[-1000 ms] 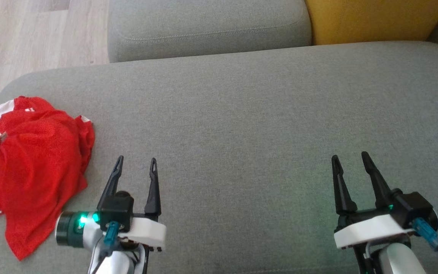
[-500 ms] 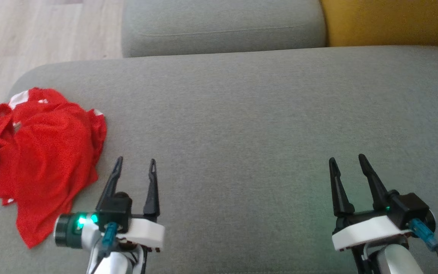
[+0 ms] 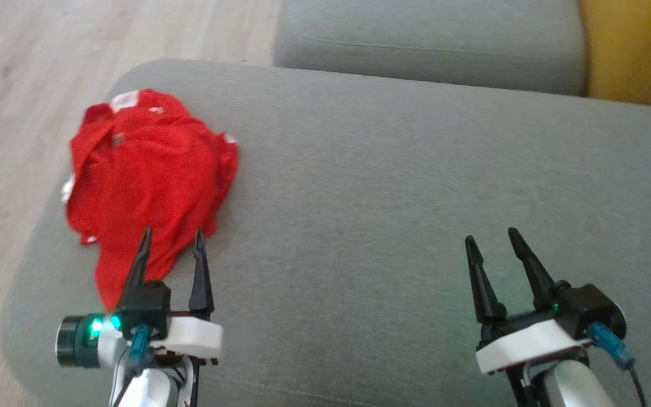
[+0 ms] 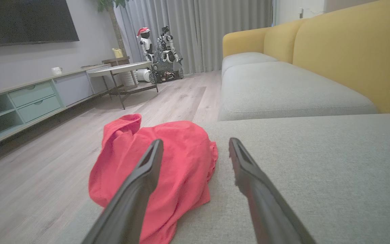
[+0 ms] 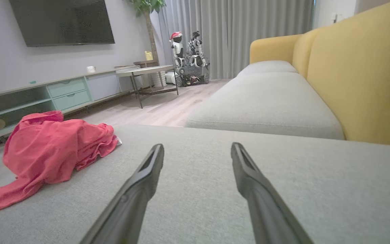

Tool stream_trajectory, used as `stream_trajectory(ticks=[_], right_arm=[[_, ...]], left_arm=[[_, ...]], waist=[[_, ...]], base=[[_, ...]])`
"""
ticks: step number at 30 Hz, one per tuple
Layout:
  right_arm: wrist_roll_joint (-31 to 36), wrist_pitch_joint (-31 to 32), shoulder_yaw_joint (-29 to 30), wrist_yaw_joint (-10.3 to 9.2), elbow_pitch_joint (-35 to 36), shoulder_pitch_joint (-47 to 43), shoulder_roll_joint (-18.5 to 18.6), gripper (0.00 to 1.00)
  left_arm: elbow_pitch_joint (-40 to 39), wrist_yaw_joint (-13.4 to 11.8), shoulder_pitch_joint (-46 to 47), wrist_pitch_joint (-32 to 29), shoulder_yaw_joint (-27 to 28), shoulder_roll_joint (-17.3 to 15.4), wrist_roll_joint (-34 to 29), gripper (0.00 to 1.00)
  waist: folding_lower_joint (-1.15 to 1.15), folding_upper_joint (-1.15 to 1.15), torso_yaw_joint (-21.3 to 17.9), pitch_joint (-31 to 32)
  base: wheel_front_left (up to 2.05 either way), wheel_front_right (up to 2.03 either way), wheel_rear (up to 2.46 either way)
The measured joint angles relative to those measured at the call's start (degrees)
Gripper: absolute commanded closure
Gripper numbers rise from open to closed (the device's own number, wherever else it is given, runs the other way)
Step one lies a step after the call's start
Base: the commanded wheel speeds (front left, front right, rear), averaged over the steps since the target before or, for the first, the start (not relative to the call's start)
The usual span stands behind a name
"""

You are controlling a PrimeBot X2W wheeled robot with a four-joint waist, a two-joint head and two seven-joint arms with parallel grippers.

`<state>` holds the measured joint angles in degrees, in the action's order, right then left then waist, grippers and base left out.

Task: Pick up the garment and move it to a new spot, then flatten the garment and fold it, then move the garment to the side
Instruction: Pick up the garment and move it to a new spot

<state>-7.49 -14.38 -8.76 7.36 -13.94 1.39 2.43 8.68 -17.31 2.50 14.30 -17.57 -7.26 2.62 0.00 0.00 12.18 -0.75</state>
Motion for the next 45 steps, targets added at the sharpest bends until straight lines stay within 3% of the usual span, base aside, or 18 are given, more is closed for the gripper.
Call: stream_trajectory(ticks=[14, 22, 28, 34, 40, 45], right_arm=[[-0.59, 0.00, -1.79, 0.00, 0.22, 0.39, 0.02, 0.00], [-1.09, 0.00, -2.42, 0.00, 0.22, 0.37, 0.01, 0.00], [-1.13, 0.00, -3.08, 0.00, 0.20, 0.37, 0.01, 0.00], [-1.27, 0.00, -3.30, 0.00, 0.19, 0.36, 0.02, 0.00], [-1.66, 0.00, -2.97, 0.00, 0.57, 0.50, 0.02, 0.00], [-0.90, 0.00, -2.05, 0.00, 1.65, 2.41, 0.07, 0.00]], left_arm=[[-0.92, 0.12, -0.59, 0.00, 1.24, 0.07, -0.56, 0.00], [-0.96, -0.35, -1.37, 0.00, 2.07, 0.16, -0.49, 0.00], [-0.96, -0.27, -2.19, 0.00, 3.33, 0.41, -0.48, 0.00], [-0.99, 1.41, -2.46, 0.00, 4.35, 1.12, 1.80, 0.00], [0.14, 5.87, -0.85, 0.00, 7.24, 1.36, 3.86, 0.00], [5.37, 8.67, 6.55, 0.01, 10.23, -0.35, 5.67, 0.00]], waist=[[0.00, 0.00, 11.98, 0.79], [0.00, 0.00, 16.29, 0.84], [0.00, 0.00, 16.13, 1.12], [0.00, 0.00, 14.46, 0.82], [0.00, 0.00, 12.06, -1.33], [0.00, 0.00, 9.35, -4.35]], base=[[0.00, 0.00, 0.00], [0.00, 0.00, 0.00], [0.00, 0.00, 0.00], [0.00, 0.00, 0.00], [0.00, 0.00, 0.00], [0.00, 0.00, 0.00]])
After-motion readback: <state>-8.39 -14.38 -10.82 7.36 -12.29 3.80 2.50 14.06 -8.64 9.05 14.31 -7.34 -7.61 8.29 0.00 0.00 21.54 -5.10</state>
